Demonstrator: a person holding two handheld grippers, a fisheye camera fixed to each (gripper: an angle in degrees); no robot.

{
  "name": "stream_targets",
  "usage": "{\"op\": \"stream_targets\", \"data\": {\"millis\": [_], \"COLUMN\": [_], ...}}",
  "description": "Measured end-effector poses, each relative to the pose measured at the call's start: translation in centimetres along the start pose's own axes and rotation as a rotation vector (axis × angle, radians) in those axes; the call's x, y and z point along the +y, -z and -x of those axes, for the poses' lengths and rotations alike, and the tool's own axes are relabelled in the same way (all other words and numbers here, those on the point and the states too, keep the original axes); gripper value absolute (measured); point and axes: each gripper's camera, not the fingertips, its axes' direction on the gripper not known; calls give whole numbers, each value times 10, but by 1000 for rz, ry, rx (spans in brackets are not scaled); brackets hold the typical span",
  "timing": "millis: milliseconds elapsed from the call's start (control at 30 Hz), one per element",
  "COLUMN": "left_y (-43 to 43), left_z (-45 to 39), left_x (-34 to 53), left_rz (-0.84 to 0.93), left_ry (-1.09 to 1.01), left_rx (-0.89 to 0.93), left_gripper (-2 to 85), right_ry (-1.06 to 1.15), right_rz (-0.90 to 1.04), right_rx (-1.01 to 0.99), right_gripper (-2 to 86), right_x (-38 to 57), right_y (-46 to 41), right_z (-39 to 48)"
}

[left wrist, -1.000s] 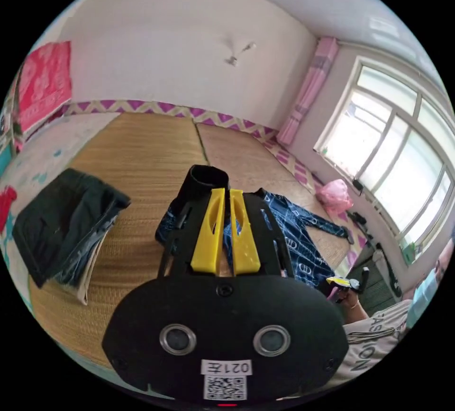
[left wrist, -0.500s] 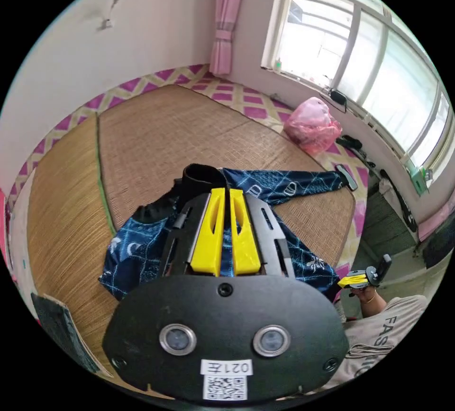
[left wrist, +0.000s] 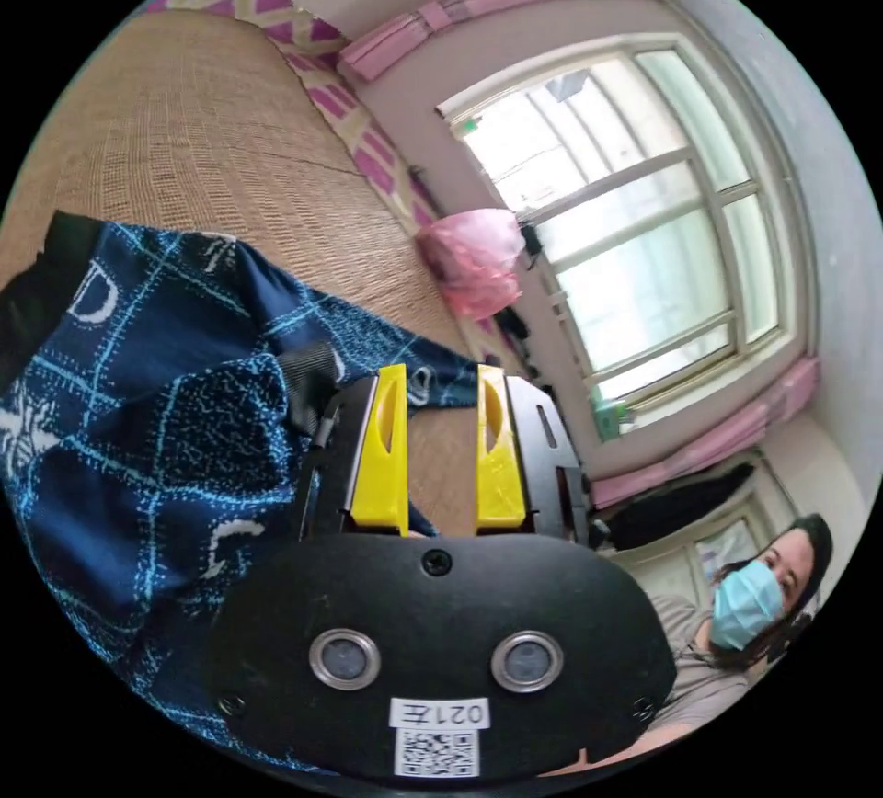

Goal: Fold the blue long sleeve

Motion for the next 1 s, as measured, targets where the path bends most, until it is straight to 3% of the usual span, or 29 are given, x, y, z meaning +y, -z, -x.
{"op": "stream_targets", "data": {"millis": [167, 300, 433, 633, 867, 1000], "left_y": [86, 157, 215, 244, 233, 218], "left_z": [-16, -26, -31, -42, -44, 4], "left_x": [32, 81, 140, 201, 210, 208], "left_rz": [-70, -105, -152, -132, -112, -1], "left_ry": [-39, -54, -34, -52, -79, 46], "left_rx": [-283, -470, -518, -585, -741, -826], "left_gripper": [84, 81, 76, 71, 74, 69], "right_ry": [26, -234, -638, -983, -1096, -1102], "right_rz": [-12, -29, -168, -471, -590, -605], "right_rx": [155, 320, 210, 4, 18, 57], "right_gripper": [3, 74, 117, 103, 51, 5], "right_x": [-57, -114, -118, -87, -86, -95], "right_y": [17, 16, 24, 32, 22, 13], "right_z": [-44, -127, -230, -291, -289, -265]}}
